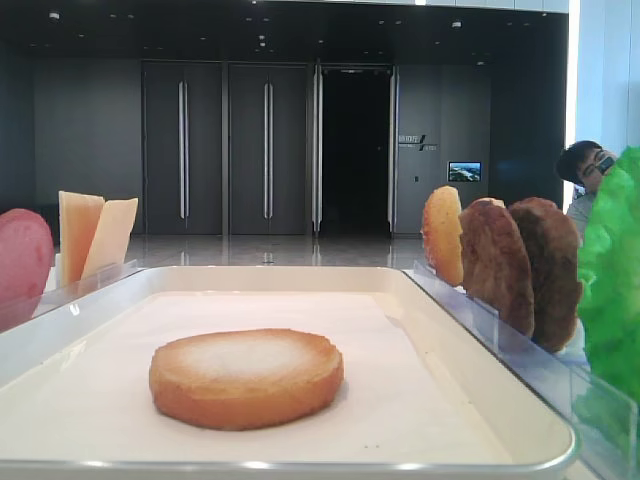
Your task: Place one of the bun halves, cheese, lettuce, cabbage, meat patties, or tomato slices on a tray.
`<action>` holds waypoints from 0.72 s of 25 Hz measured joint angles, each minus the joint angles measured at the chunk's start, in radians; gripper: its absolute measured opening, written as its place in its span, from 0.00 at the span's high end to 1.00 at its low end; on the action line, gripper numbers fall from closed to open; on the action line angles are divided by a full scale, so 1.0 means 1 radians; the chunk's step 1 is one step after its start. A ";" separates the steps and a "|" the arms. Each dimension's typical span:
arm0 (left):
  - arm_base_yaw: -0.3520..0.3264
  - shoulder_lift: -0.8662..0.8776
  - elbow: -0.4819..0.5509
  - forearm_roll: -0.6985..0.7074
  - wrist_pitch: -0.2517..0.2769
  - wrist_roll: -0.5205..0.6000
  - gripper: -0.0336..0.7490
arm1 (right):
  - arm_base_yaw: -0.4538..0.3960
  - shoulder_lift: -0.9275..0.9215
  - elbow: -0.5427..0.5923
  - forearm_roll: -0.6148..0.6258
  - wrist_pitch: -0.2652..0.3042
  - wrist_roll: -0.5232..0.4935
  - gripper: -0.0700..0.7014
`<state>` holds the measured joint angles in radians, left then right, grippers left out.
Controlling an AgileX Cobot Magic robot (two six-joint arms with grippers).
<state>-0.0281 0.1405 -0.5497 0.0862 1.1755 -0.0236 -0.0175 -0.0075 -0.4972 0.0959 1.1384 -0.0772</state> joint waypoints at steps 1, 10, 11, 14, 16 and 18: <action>0.000 -0.027 0.021 0.000 -0.008 0.001 0.44 | 0.000 0.000 0.000 0.000 0.000 0.000 0.53; 0.000 -0.156 0.069 -0.008 -0.051 0.004 0.45 | 0.000 0.000 0.000 0.000 0.000 0.002 0.53; 0.000 -0.156 0.074 -0.008 -0.052 0.005 0.46 | 0.000 0.000 0.000 0.000 0.000 0.002 0.53; 0.000 -0.156 0.078 -0.008 -0.058 0.006 0.49 | 0.000 0.000 0.000 0.000 0.000 0.002 0.53; 0.000 -0.156 0.079 -0.008 -0.059 0.008 0.52 | 0.000 0.000 0.000 0.000 0.000 0.002 0.53; 0.000 -0.156 0.079 -0.008 -0.060 0.008 0.54 | 0.000 0.000 0.000 0.000 0.000 0.003 0.53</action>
<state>-0.0281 -0.0151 -0.4708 0.0783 1.1154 -0.0154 -0.0175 -0.0075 -0.4972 0.0959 1.1384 -0.0743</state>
